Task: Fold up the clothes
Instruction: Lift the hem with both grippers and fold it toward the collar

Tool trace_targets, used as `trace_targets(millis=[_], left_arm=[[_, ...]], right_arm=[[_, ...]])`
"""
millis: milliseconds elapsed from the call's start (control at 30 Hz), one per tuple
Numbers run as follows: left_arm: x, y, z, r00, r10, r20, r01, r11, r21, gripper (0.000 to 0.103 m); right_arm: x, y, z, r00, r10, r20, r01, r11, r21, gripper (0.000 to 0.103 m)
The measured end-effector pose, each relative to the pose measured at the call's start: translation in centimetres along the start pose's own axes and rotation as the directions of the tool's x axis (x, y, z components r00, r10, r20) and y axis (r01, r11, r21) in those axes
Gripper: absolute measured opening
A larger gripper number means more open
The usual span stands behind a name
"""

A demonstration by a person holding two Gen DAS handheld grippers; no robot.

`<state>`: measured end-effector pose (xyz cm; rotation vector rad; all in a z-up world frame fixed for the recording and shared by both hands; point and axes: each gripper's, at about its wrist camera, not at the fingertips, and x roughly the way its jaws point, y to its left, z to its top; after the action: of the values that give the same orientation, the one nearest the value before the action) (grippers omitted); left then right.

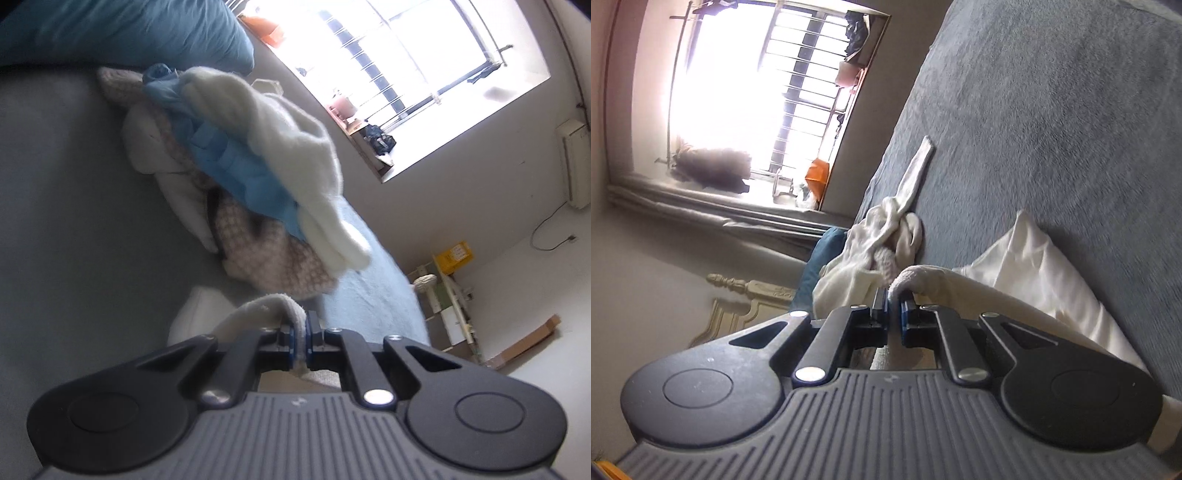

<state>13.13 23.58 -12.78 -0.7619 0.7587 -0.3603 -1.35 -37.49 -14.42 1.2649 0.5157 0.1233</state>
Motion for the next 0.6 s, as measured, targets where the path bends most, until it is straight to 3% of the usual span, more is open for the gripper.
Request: trace_targets(millis=[300,433,533,600], left_arm=[[7.6,3.6,1.6,0.998,0.028,-0.049,-0.031,0.998,-0.048,0.007],[10.1,5.9,2.1,0.996,-0.036,-0.083,0.026,0.993,-0.118,0.009],[11.4,8.4,2.4,0.991,-0.092,-0.095,0.065,0.965,-0.254,0.02],[11.6,9.8,2.5,0.991,-0.113,-0.067,0.085,0.941,-0.328,0.035]], right_arm=[[6.7,-4.5,2.9,0.998,-0.061,-0.001,0.061,0.995,0.076,0.005],[8.7,-6.5,3.7,0.996,-0.091,0.0,0.09,0.99,0.105,0.005],[10.2,-9.1,4.2,0.997,-0.073,-0.014,0.074,0.979,0.192,0.009],[10.9,-10.6,4.4,0.998,-0.052,-0.022,0.056,0.965,0.255,0.013]])
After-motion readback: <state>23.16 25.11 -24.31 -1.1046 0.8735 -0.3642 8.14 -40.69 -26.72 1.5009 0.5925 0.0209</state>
